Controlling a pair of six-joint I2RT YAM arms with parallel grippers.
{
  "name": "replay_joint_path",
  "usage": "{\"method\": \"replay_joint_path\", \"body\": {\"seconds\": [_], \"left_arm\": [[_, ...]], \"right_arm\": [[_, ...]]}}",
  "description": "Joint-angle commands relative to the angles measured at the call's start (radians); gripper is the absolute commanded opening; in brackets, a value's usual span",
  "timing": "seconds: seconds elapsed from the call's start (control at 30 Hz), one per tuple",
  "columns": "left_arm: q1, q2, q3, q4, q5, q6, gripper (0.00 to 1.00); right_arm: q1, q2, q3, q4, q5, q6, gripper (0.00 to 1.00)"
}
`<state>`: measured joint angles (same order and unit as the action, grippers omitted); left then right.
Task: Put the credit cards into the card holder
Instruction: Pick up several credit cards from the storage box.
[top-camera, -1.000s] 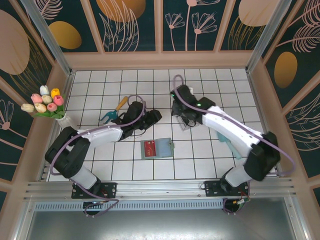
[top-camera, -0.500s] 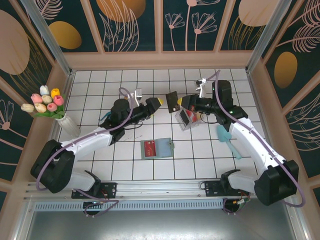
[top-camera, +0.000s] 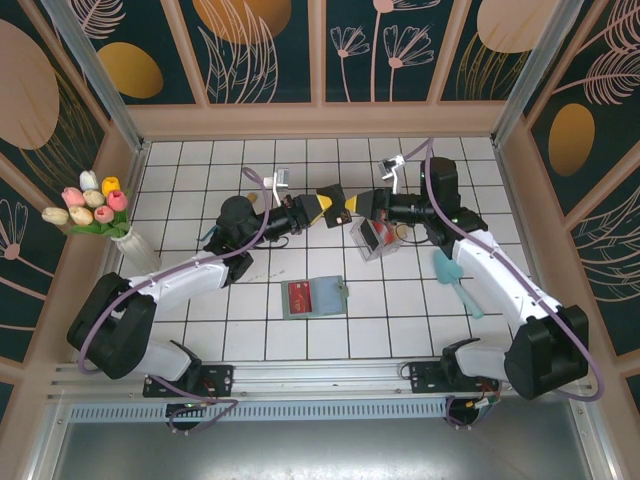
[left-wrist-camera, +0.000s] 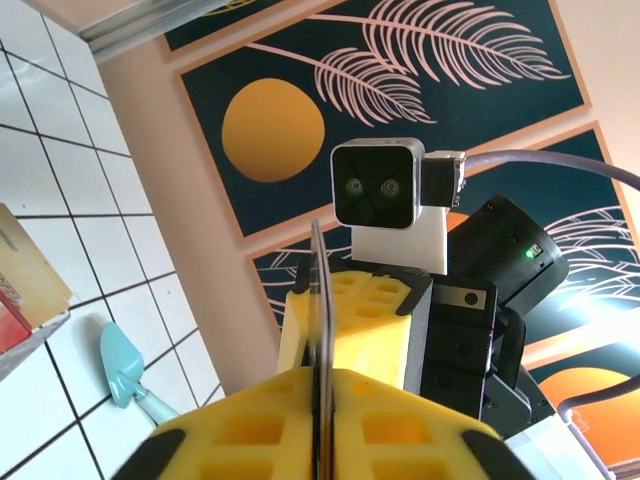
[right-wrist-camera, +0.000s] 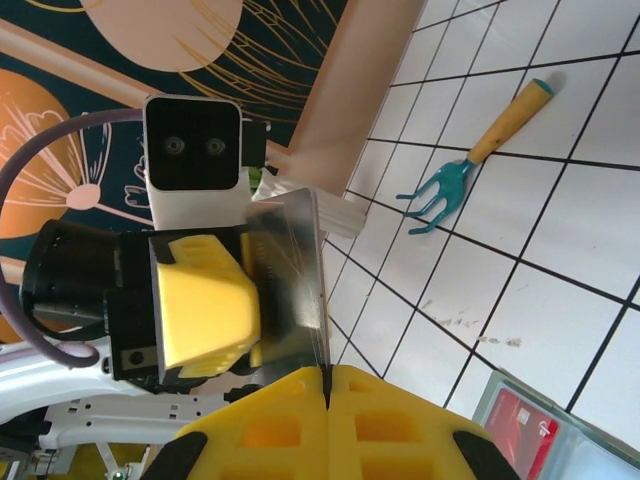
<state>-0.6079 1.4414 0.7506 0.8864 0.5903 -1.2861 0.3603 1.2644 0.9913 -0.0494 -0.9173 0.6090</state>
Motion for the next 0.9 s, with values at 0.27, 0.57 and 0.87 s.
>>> {"method": "replay_joint_path", "body": {"seconds": [0.27, 0.57, 0.87], "left_arm": [[0.0, -0.007, -0.052, 0.006, -0.098, -0.307, 0.0], [0.0, -0.025, -0.17, 0.051, -0.143, -0.592, 0.0], [0.0, 0.002, -0.093, -0.082, -0.115, -0.413, 0.0]], "right_arm": [[0.001, 0.036, -0.035, -0.002, 0.043, -0.005, 0.32], [0.006, 0.058, -0.036, -0.025, 0.054, -0.005, 0.41], [0.05, 0.152, 0.023, -0.091, 0.073, -0.053, 0.53]]}}
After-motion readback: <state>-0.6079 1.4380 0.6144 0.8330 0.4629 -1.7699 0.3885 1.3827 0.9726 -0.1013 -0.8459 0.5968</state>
